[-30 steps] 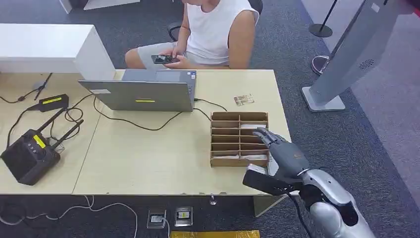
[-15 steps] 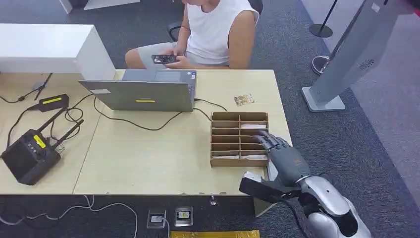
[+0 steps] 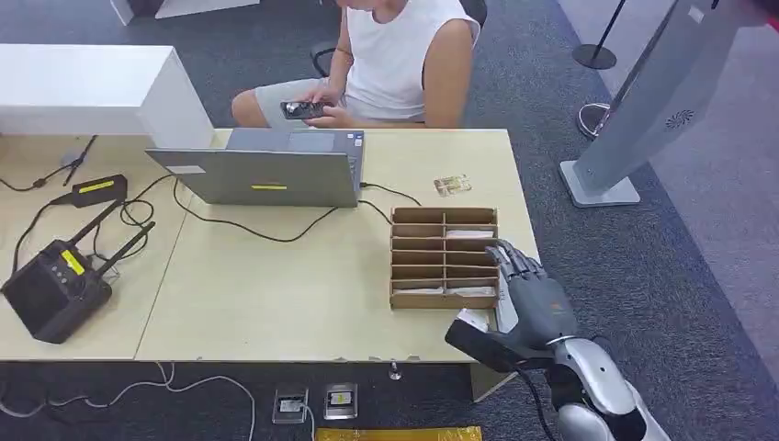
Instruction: Pass the card to the sensor for recognition and then transmit it.
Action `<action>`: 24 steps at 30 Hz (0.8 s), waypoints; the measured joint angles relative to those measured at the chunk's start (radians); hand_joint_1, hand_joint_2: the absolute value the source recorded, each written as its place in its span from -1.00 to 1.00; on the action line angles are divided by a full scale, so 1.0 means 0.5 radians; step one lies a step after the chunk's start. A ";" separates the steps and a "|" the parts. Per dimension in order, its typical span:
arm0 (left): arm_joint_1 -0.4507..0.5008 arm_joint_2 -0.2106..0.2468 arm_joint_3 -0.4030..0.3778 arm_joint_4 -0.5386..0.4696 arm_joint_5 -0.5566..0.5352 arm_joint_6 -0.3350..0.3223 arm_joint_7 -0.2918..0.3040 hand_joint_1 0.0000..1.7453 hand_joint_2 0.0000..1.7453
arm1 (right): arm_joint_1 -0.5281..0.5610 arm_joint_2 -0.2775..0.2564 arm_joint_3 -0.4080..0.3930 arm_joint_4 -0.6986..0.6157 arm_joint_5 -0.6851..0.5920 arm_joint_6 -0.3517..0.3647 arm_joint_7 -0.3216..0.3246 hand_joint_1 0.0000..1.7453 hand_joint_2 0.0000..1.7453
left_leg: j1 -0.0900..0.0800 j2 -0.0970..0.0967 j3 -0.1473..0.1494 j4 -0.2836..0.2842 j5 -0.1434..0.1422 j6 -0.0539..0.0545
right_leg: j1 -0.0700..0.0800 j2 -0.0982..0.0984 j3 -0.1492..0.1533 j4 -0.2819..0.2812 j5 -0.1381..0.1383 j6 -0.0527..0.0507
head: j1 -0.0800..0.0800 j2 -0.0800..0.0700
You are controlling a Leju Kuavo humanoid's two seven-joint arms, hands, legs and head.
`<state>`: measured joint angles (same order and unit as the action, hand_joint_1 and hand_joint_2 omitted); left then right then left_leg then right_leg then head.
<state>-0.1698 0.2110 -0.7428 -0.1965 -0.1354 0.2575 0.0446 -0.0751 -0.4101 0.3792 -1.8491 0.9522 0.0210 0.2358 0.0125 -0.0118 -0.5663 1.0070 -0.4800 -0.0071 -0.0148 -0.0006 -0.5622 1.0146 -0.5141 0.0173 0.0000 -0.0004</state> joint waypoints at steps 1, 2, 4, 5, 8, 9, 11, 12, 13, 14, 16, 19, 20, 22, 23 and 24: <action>0.000 -0.002 0.001 0.000 0.000 0.003 0.002 -1.00 -1.00 | -0.003 0.012 0.001 0.031 0.000 -0.019 -0.008 -1.00 1.00 | 0.000 0.000 0.000 0.000 0.000 0.000 | 0.000 0.000 0.000 0.000 0.000 0.000 | -0.001 0.000; 0.000 -0.005 0.002 0.000 0.000 0.006 0.003 -1.00 -1.00 | -0.013 0.026 0.002 0.064 0.000 -0.033 -0.019 -1.00 1.00 | 0.000 0.000 0.000 0.000 0.000 0.000 | 0.000 0.000 0.000 0.000 0.000 0.000 | -0.001 0.000; 0.000 -0.010 0.010 0.000 0.003 0.010 0.004 -1.00 -1.00 | -0.039 0.056 0.003 0.135 0.000 -0.045 -0.036 -1.00 1.00 | 0.000 0.000 0.000 0.000 0.000 0.000 | 0.000 0.000 0.000 0.000 0.000 0.000 | -0.001 0.000; 0.000 -0.012 0.011 0.000 0.006 0.011 0.004 -1.00 -1.00 | -0.046 0.064 0.004 0.154 0.000 -0.045 -0.037 -1.00 1.00 | 0.000 0.000 0.000 0.000 0.000 0.000 | 0.000 -0.001 0.000 0.000 0.000 0.000 | 0.000 0.000; 0.000 -0.019 0.011 0.000 0.011 0.011 0.016 -1.00 -1.00 | -0.072 0.091 0.006 0.209 0.001 -0.046 -0.049 -1.00 1.00 | 0.000 0.000 0.000 0.000 0.000 0.000 | 0.000 0.000 0.000 0.000 0.000 0.000 | -0.001 0.000; 0.000 -0.021 0.014 0.000 0.014 0.012 0.018 -1.00 -1.00 | -0.085 0.100 0.007 0.231 0.001 -0.046 -0.054 -1.00 1.00 | 0.000 0.000 0.000 0.000 0.000 0.000 | 0.000 0.000 0.000 0.000 0.000 0.000 | -0.001 0.000; 0.000 -0.024 0.021 0.000 0.015 0.013 0.022 -1.00 -1.00 | -0.105 0.116 0.008 0.266 -0.003 -0.046 -0.060 -1.00 1.00 | 0.000 0.000 0.000 0.000 0.000 0.000 | 0.000 0.000 0.000 0.000 0.000 0.000 | -0.001 0.000; 0.000 -0.027 0.028 0.000 0.015 0.014 0.024 -1.00 -1.00 | -0.113 0.121 0.008 0.283 -0.011 -0.046 -0.067 -1.00 1.00 | 0.000 0.000 0.000 0.000 0.000 0.000 | 0.000 -0.001 0.000 0.000 0.000 0.000 | 0.000 0.000; 0.001 -0.028 0.031 0.000 0.019 0.017 0.024 -1.00 -1.00 | -0.120 0.124 0.008 0.295 -0.020 -0.048 -0.076 -1.00 1.00 | 0.000 0.000 0.000 0.000 0.000 0.000 | 0.000 -0.001 0.000 0.000 0.000 0.000 | 0.000 0.000; 0.001 -0.029 0.033 0.000 0.020 0.020 0.024 -1.00 -1.00 | -0.128 0.128 0.009 0.310 -0.029 -0.054 -0.083 -1.00 1.00 | 0.000 0.000 0.000 0.000 0.000 0.000 | 0.000 -0.001 0.000 0.000 0.000 0.000 | -0.001 0.000; 0.001 -0.029 0.043 0.000 0.020 0.025 0.024 -1.00 -1.00 | -0.143 0.137 0.009 0.337 -0.044 -0.063 -0.097 -1.00 1.00 | 0.000 0.000 0.000 0.000 0.000 0.000 | 0.000 0.000 0.000 0.000 0.000 0.000 | -0.001 0.000; 0.001 -0.030 0.047 0.000 0.020 0.025 0.024 -1.00 -1.00 | -0.160 0.150 0.011 0.379 -0.061 -0.078 -0.108 -1.00 1.00 | 0.000 0.000 0.000 0.000 0.000 0.000 | 0.000 0.000 0.000 0.000 0.000 0.000 | -0.001 0.000; 0.001 -0.031 0.047 0.000 0.020 0.025 0.024 -1.00 -1.00 | -0.165 0.155 0.011 0.393 -0.062 -0.081 -0.111 -1.00 1.00 | 0.000 0.000 0.000 0.000 0.000 0.000 | 0.000 -0.001 0.000 0.000 0.000 0.000 | -0.001 0.000; 0.001 -0.033 0.047 0.000 0.020 0.025 0.024 -1.00 -1.00 | -0.171 0.160 0.011 0.412 -0.063 -0.084 -0.113 -1.00 1.00 | 0.000 0.000 0.000 0.000 0.000 0.000 | 0.000 -0.001 0.000 0.000 0.000 0.000 | -0.001 0.000; 0.001 -0.035 0.047 0.000 0.020 0.025 0.024 -1.00 -1.00 | -0.172 0.163 0.011 0.419 -0.063 -0.084 -0.114 -1.00 1.00 | 0.000 0.000 0.000 0.000 0.000 0.000 | 0.000 -0.001 0.000 0.000 0.000 0.000 | -0.001 0.000; 0.001 -0.037 0.048 0.000 0.020 0.025 0.024 -1.00 -1.00 | -0.176 0.166 0.011 0.428 -0.064 -0.086 -0.117 -1.00 1.00 | 0.000 0.000 0.000 0.000 0.000 0.000 | 0.000 0.000 0.000 0.000 0.000 0.000 | -0.001 0.000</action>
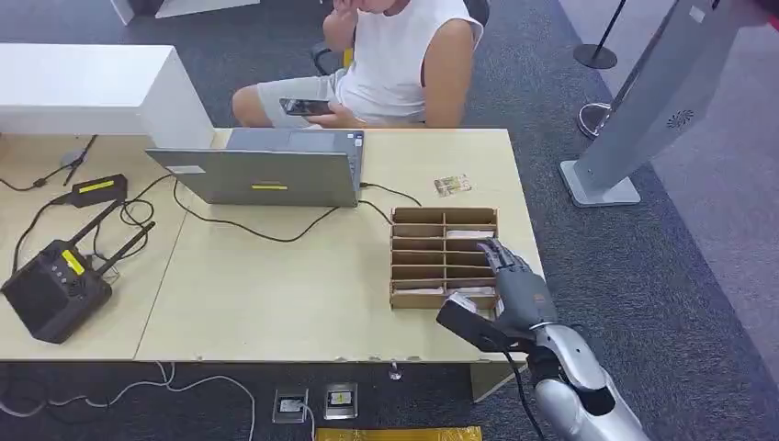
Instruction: Pass the card to the sensor for recognition and then transmit it.
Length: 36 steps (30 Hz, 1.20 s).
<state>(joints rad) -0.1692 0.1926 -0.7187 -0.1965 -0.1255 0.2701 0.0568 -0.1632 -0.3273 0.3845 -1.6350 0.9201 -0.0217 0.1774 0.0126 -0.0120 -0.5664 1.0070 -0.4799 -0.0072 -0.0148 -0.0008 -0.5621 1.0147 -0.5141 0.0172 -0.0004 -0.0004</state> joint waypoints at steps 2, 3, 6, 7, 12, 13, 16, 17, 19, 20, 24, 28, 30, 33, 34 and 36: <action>0.000 -0.002 0.000 0.000 -0.001 0.001 0.000 -1.00 -1.00 | -0.007 0.004 0.000 0.016 -0.010 -0.006 -0.006 -1.00 1.00 | 0.000 0.000 0.000 0.000 0.000 0.000 | 0.000 0.000 0.000 0.000 0.000 0.000 | 0.000 0.000; 0.000 -0.003 0.000 0.000 -0.001 0.003 0.000 -1.00 -1.00 | -0.011 0.005 0.000 0.024 -0.014 -0.008 -0.011 -1.00 1.00 | 0.000 0.000 0.000 0.000 0.000 0.000 | 0.000 0.000 0.000 0.000 0.000 0.000 | 0.000 0.000; 0.000 -0.004 0.000 0.000 0.000 0.010 0.000 -1.00 -1.00 | -0.019 0.008 0.000 0.045 -0.024 -0.011 -0.017 -1.00 1.00 | 0.000 0.000 0.000 0.000 0.000 0.000 | 0.000 0.000 0.000 0.000 0.000 0.000 | 0.000 0.000; 0.000 -0.004 0.000 0.000 0.000 0.010 0.000 -1.00 -1.00 | -0.021 0.009 0.000 0.052 -0.025 -0.011 -0.018 -1.00 1.00 | 0.000 0.000 0.000 0.000 0.000 0.000 | 0.000 0.000 0.000 0.000 0.000 0.000 | 0.000 0.000; 0.000 -0.004 0.002 0.000 0.000 0.011 0.000 -1.00 -1.00 | -0.031 0.013 0.001 0.092 -0.035 -0.018 -0.026 -1.00 1.00 | 0.000 0.000 0.000 0.000 0.000 0.000 | 0.000 0.000 0.000 0.000 0.000 0.000 | 0.000 0.000; 0.000 -0.004 0.003 0.000 0.000 0.011 0.000 -1.00 -1.00 | -0.034 0.014 0.001 0.100 -0.036 -0.020 -0.027 -1.00 1.00 | 0.000 0.000 0.000 0.000 0.000 0.000 | 0.000 0.000 0.000 0.000 0.000 0.000 | 0.000 0.000; 0.000 -0.004 0.011 0.000 -0.001 0.011 0.000 -1.00 -1.00 | -0.045 0.018 0.002 0.123 -0.038 -0.027 -0.031 -1.00 1.00 | 0.000 0.000 0.000 0.000 0.000 0.000 | 0.000 0.000 0.000 0.000 0.000 0.000 | 0.000 0.000; 0.000 -0.004 0.012 0.000 -0.002 0.011 0.000 -1.00 -1.00 | -0.049 0.018 0.002 0.129 -0.039 -0.029 -0.032 -1.00 1.00 | 0.000 0.000 0.000 0.000 0.000 0.000 | 0.000 0.000 0.000 0.000 0.000 0.000 | 0.000 0.000; 0.000 -0.004 0.012 0.000 -0.005 0.011 0.000 -1.00 -1.00 | -0.051 0.018 0.002 0.141 -0.041 -0.031 -0.034 -1.00 1.00 | 0.000 0.000 0.000 0.000 0.000 0.000 | 0.000 0.000 0.000 0.000 0.000 0.000 | 0.000 0.000; 0.000 -0.004 0.012 0.000 -0.007 0.011 0.000 -1.00 -1.00 | -0.051 0.018 0.002 0.147 -0.041 -0.031 -0.036 -1.00 1.00 | 0.000 0.000 0.000 0.000 0.000 0.000 | 0.000 0.000 0.000 0.000 0.000 0.000 | 0.000 0.000; 0.000 -0.004 0.013 0.000 -0.007 0.011 0.000 -1.00 -1.00 | -0.053 0.020 0.002 0.172 -0.041 -0.031 -0.043 -1.00 1.00 | 0.000 0.000 0.000 0.000 0.000 0.000 | 0.000 0.000 0.000 0.000 0.000 0.000 | 0.000 0.000; 0.000 -0.004 0.013 0.000 -0.013 0.011 0.000 -1.00 -1.00 | -0.055 0.021 0.003 0.192 -0.041 -0.031 -0.044 0.68 1.00 | 0.000 0.000 0.000 0.000 0.000 0.000 | 0.000 0.000 0.000 0.000 0.000 0.000 | 0.000 0.000; 0.000 -0.004 0.013 0.000 -0.015 0.010 0.000 -1.00 -1.00 | -0.055 0.021 0.003 0.192 -0.041 -0.030 -0.044 1.00 1.00 | 0.000 0.000 0.000 0.000 0.000 0.000 | 0.000 0.000 0.000 0.000 0.000 0.000 | 0.000 0.000; 0.000 -0.004 0.013 0.000 -0.020 0.009 0.000 -1.00 -1.00 | -0.055 0.022 0.004 0.192 -0.041 -0.017 -0.046 1.00 1.00 | 0.000 0.000 0.000 0.000 0.000 0.000 | 0.000 0.000 0.000 0.000 0.000 0.000 | 0.000 0.000; 0.000 -0.004 0.013 0.000 -0.021 0.008 0.000 -1.00 -1.00 | -0.055 0.022 0.005 0.192 -0.041 -0.010 -0.047 1.00 1.00 | 0.000 0.000 0.000 0.000 0.000 0.000 | 0.000 0.000 0.000 0.000 0.000 0.000 | 0.000 0.000; 0.000 -0.004 0.013 0.000 -0.022 0.008 0.000 -1.00 -1.00 | -0.055 0.022 0.005 0.192 -0.041 -0.004 -0.047 1.00 1.00 | 0.000 0.000 0.000 0.000 0.000 0.000 | 0.000 0.000 0.000 0.000 0.000 0.000 | 0.000 0.000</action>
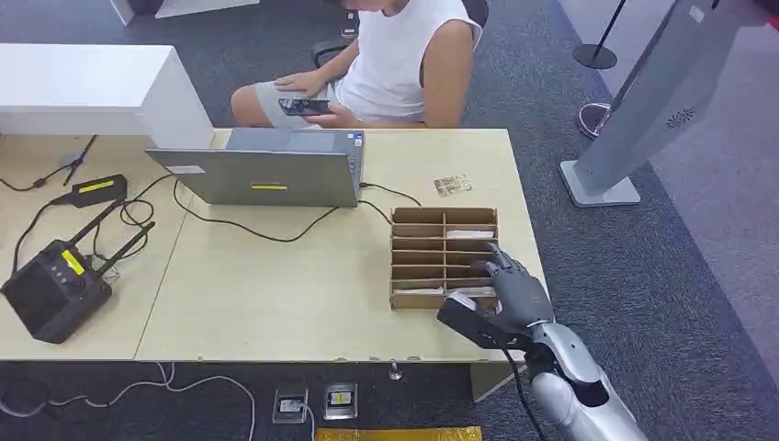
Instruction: Pass the card to the sensor for recognition and then transmit it.
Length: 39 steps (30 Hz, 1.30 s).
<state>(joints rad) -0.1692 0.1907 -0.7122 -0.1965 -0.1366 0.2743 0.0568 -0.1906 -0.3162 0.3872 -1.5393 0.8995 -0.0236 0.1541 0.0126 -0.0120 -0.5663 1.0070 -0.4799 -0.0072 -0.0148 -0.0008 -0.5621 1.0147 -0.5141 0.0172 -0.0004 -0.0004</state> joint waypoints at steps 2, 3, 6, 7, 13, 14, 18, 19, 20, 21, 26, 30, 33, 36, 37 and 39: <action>0.000 0.000 0.000 0.000 0.000 0.000 0.000 -1.00 -1.00 | 0.000 0.000 0.001 0.000 0.000 0.008 0.000 1.00 1.00 | 0.000 0.000 0.000 0.000 0.000 0.000 | 0.000 0.000 0.000 0.000 0.000 0.000 | 0.000 0.000; 0.000 0.000 0.000 0.000 0.000 -0.001 0.000 -1.00 -1.00 | -0.001 0.000 0.002 0.000 0.000 0.012 0.000 1.00 1.00 | 0.000 0.000 0.000 0.000 0.000 0.000 | 0.000 0.000 0.000 0.000 0.000 0.000 | 0.000 0.000; 0.000 0.000 0.000 0.000 0.001 0.000 0.000 -1.00 -1.00 | -0.004 0.001 0.005 0.000 0.000 0.014 0.001 1.00 1.00 | 0.000 0.000 0.000 0.000 0.000 0.000 | 0.000 0.000 0.000 0.000 0.000 0.000 | 0.000 0.000; 0.000 0.000 0.000 0.000 0.001 0.000 0.000 -1.00 -1.00 | -0.008 0.001 0.006 0.000 0.000 0.014 0.001 1.00 1.00 | 0.000 0.000 0.000 0.000 0.000 0.000 | 0.000 0.000 0.000 0.000 0.000 0.000 | 0.000 0.000; 0.000 0.000 0.001 0.000 -0.007 0.002 0.000 -1.00 -1.00 | -0.013 0.001 0.021 0.000 0.000 0.019 0.004 1.00 1.00 | 0.000 0.000 0.000 0.000 0.000 0.000 | 0.000 0.000 0.000 0.000 0.000 0.000 | 0.000 0.000; 0.000 0.000 0.001 0.000 -0.009 0.002 0.000 -1.00 -1.00 | -0.013 0.001 0.021 0.000 0.000 0.019 0.005 1.00 1.00 | 0.000 0.000 0.000 0.000 0.000 0.000 | 0.000 0.000 0.000 0.000 0.000 0.000 | 0.000 0.000; 0.000 0.000 0.001 0.000 -0.016 0.002 0.000 -1.00 -1.00 | -0.013 0.001 0.022 0.000 -0.005 0.018 0.018 1.00 1.00 | 0.000 0.000 0.000 0.000 0.000 0.000 | 0.000 0.000 0.000 0.000 0.000 0.000 | 0.000 0.000; 0.000 0.000 0.001 0.000 -0.017 0.002 0.000 -1.00 -1.00 | -0.013 0.001 0.022 0.000 -0.005 0.018 0.019 1.00 1.00 | 0.000 0.000 0.000 0.000 0.000 0.000 | 0.000 0.000 0.000 0.000 0.000 0.000 | 0.000 0.000; 0.000 0.000 0.001 0.000 -0.017 0.002 0.000 -1.00 -1.00 | -0.013 0.001 0.022 0.000 -0.006 0.018 0.020 1.00 1.00 | 0.000 0.000 0.000 0.000 0.000 0.000 | 0.000 0.000 0.000 0.000 0.000 0.000 | 0.000 0.000; 0.000 0.000 0.001 0.000 -0.018 0.002 0.000 -1.00 -1.00 | -0.014 0.001 0.022 0.000 -0.008 0.018 0.021 1.00 1.00 | 0.000 0.000 0.000 0.000 0.000 0.000 | 0.000 0.000 0.000 0.000 0.000 0.000 | 0.000 0.000; 0.000 -0.001 0.001 0.000 -0.030 0.002 0.000 -1.00 -1.00 | -0.027 0.001 0.018 0.000 -0.031 -0.003 0.007 1.00 1.00 | 0.000 0.000 0.000 0.000 0.000 0.000 | 0.000 0.000 0.000 0.000 0.000 0.000 | 0.000 0.000; 0.001 -0.005 0.001 0.000 -0.049 0.002 -0.002 -1.00 -1.00 | -0.081 0.001 -0.018 -0.001 -0.035 -0.033 -0.069 1.00 1.00 | 0.000 0.000 0.000 0.000 0.000 0.000 | 0.000 0.000 0.001 0.000 0.000 0.000 | 0.000 0.000; 0.001 -0.006 0.001 0.000 -0.066 0.002 -0.008 -1.00 -1.00 | -0.183 0.002 -0.053 -0.001 -0.023 -0.061 -0.145 1.00 1.00 | 0.000 0.002 0.001 0.000 0.001 0.000 | 0.000 0.001 0.001 0.000 0.001 0.000 | 0.000 0.000; 0.001 -0.006 0.001 0.000 -0.092 0.002 -0.021 -1.00 -1.00 | -0.313 0.002 -0.096 -0.001 -0.020 -0.076 -0.204 1.00 1.00 | 0.000 0.002 0.001 0.000 0.001 0.000 | 0.000 0.001 0.002 0.000 0.001 0.001 | 0.000 0.000; 0.001 -0.007 0.001 0.000 -0.098 0.002 -0.025 -1.00 -1.00 | -0.360 0.004 -0.112 -0.001 -0.020 -0.080 -0.220 1.00 1.00 | 0.000 0.002 0.001 0.000 0.001 0.000 | 0.000 0.001 0.002 0.000 0.001 0.001 | 0.001 0.000; 0.001 -0.008 0.001 0.000 -0.113 0.001 -0.028 -1.00 -1.00 | -0.452 0.008 -0.135 0.000 -0.021 -0.091 -0.248 1.00 1.00 | 0.000 0.002 0.001 0.000 0.002 0.001 | 0.000 0.001 0.001 0.001 0.001 0.001 | 0.001 0.000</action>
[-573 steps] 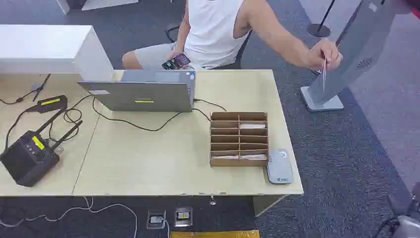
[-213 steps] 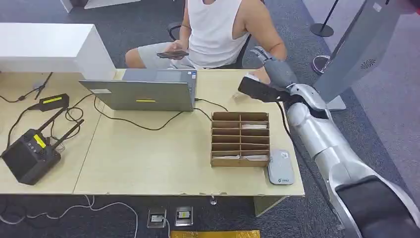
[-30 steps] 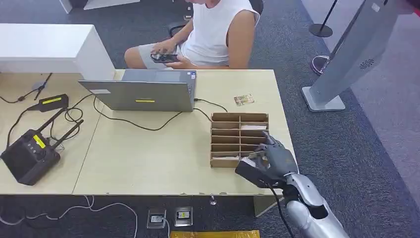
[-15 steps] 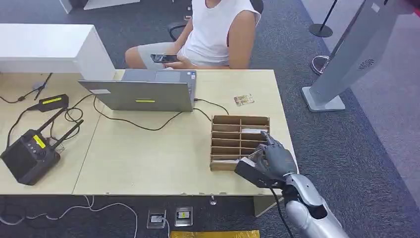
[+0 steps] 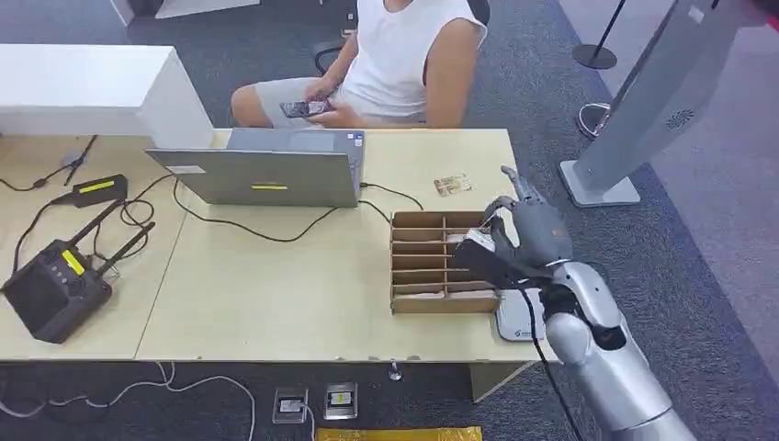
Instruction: Pass the card to the sensor for recognition and then transmit it.
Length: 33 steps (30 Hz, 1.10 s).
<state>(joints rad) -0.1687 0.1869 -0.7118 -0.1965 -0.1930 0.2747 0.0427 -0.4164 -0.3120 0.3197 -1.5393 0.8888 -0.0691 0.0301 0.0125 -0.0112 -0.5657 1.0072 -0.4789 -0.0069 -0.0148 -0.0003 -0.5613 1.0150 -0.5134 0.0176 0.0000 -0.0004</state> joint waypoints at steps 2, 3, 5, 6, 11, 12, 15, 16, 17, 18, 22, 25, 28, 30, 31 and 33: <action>-0.002 -0.002 0.000 -0.001 -0.015 -0.003 0.000 -1.00 -1.00 | -0.094 0.005 -0.021 0.002 -0.003 -0.010 -0.023 1.00 1.00 | 0.000 0.000 0.000 0.000 0.000 0.000 | 0.000 0.000 0.000 0.000 0.000 0.000 | -0.002 0.000; -0.003 -0.004 0.000 -0.001 -0.023 -0.008 0.000 -1.00 -1.00 | -0.140 0.011 -0.034 0.006 -0.003 -0.018 -0.028 1.00 1.00 | 0.000 0.000 0.000 0.000 0.000 0.000 | 0.000 0.000 0.000 0.000 0.000 0.000 | 0.000 0.000; -0.007 -0.007 -0.001 -0.001 -0.035 -0.026 0.000 -1.00 -1.00 | -0.216 0.018 -0.045 0.013 -0.004 -0.021 -0.044 1.00 1.00 | 0.000 0.000 -0.001 0.000 0.000 0.000 | 0.000 0.000 0.000 0.000 0.000 0.000 | -0.002 0.000; -0.010 -0.008 -0.001 -0.001 -0.044 -0.031 0.000 -1.00 -1.00 | -0.253 0.024 -0.050 0.018 -0.004 -0.021 -0.050 1.00 1.00 | 0.000 0.000 -0.001 0.000 0.000 0.000 | 0.000 0.000 0.000 0.000 0.000 0.000 | 0.000 0.000; -0.032 -0.010 -0.002 -0.004 -0.075 -0.056 0.001 -1.00 -1.00 | -0.416 0.057 -0.059 0.102 -0.001 -0.034 -0.105 1.00 1.00 | 0.000 0.000 -0.001 0.000 0.000 0.000 | 0.000 0.000 0.000 0.000 0.000 0.000 | -0.002 0.000; -0.038 -0.010 -0.002 -0.007 -0.087 -0.065 0.001 -1.00 -1.00 | -0.445 0.066 -0.059 0.134 0.005 -0.052 -0.120 1.00 1.00 | 0.000 0.000 -0.001 0.000 0.000 0.000 | 0.000 -0.001 0.000 0.000 0.000 0.000 | 0.000 0.000; -0.054 -0.015 -0.002 -0.008 -0.109 -0.069 0.007 -1.00 -1.00 | -0.521 0.094 -0.058 0.255 0.027 -0.121 -0.171 1.00 1.00 | 0.000 -0.001 -0.001 0.000 0.000 -0.001 | 0.000 -0.001 0.000 0.000 0.000 0.000 | 0.000 0.000; -0.060 -0.015 -0.002 -0.008 -0.114 -0.072 0.008 -1.00 -1.00 | -0.548 0.105 -0.056 0.306 0.034 -0.153 -0.190 1.00 1.00 | 0.000 -0.001 -0.001 0.000 0.001 -0.001 | 0.000 -0.001 0.000 0.000 0.000 0.000 | -0.001 0.000; -0.066 -0.017 -0.002 -0.008 -0.120 -0.077 0.011 -1.00 -1.00 | -0.574 0.114 -0.055 0.367 0.035 -0.186 -0.209 1.00 1.00 | 0.000 -0.001 -0.001 0.000 0.001 -0.001 | 0.000 -0.001 0.000 0.000 0.000 0.000 | -0.001 0.000; -0.071 -0.017 -0.002 -0.008 -0.128 -0.081 0.015 -1.00 -1.00 | -0.596 0.121 -0.053 0.423 0.037 -0.211 -0.221 1.00 1.00 | 0.000 -0.001 -0.001 0.000 0.001 -0.001 | 0.000 -0.001 0.000 0.000 0.000 0.000 | -0.001 0.000; -0.082 -0.023 -0.002 -0.012 -0.140 -0.083 0.022 -1.00 -1.00 | -0.667 0.161 -0.047 0.650 0.037 -0.289 -0.270 1.00 1.00 | 0.000 -0.002 -0.001 0.000 0.001 -0.001 | 0.000 -0.001 0.000 0.001 0.000 0.000 | 0.000 0.000; -0.087 -0.025 -0.002 -0.012 -0.155 -0.088 0.023 -1.00 -1.00 | -0.702 0.188 -0.046 0.803 0.031 -0.328 -0.288 1.00 1.00 | 0.000 -0.002 -0.001 0.000 0.001 -0.001 | 0.000 -0.002 0.000 0.001 0.000 0.000 | 0.000 0.000; -0.093 -0.026 -0.002 -0.012 -0.161 -0.100 0.023 -1.00 -1.00 | -0.721 0.207 -0.046 0.921 0.024 -0.354 -0.294 1.00 1.00 | 0.000 -0.002 -0.001 0.000 0.001 -0.001 | 0.000 -0.002 -0.001 0.001 0.000 0.000 | -0.001 0.000; -0.095 -0.027 -0.002 -0.012 -0.167 -0.100 0.023 -1.00 -1.00 | -0.724 0.217 -0.046 0.973 0.021 -0.360 -0.296 1.00 1.00 | 0.000 -0.002 -0.001 0.000 0.001 -0.001 | 0.000 -0.002 -0.001 0.000 0.000 0.000 | -0.001 0.000; -0.096 -0.027 -0.002 -0.012 -0.171 -0.100 0.023 -1.00 -1.00 | -0.726 0.223 -0.045 0.997 0.021 -0.362 -0.298 1.00 1.00 | 0.000 -0.002 -0.001 0.000 0.001 -0.001 | 0.000 -0.001 -0.001 0.000 0.000 0.000 | -0.001 0.000; -0.096 -0.028 -0.002 -0.013 -0.172 -0.099 0.024 -1.00 -1.00 | -0.738 0.233 -0.045 1.051 0.021 -0.366 -0.300 1.00 1.00 | 0.000 -0.002 -0.001 0.000 0.001 -0.001 | 0.000 -0.001 -0.001 0.000 0.000 0.000 | -0.001 0.000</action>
<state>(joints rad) -0.2166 0.1728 -0.7126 -0.2029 -0.2789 0.2251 0.0546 -0.7854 -0.1953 0.2972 -1.0139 0.8995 -0.2522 -0.1198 0.0126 -0.0122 -0.5663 1.0073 -0.4786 -0.0073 -0.0148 -0.0010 -0.5617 1.0152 -0.5134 0.0175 -0.0004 -0.0004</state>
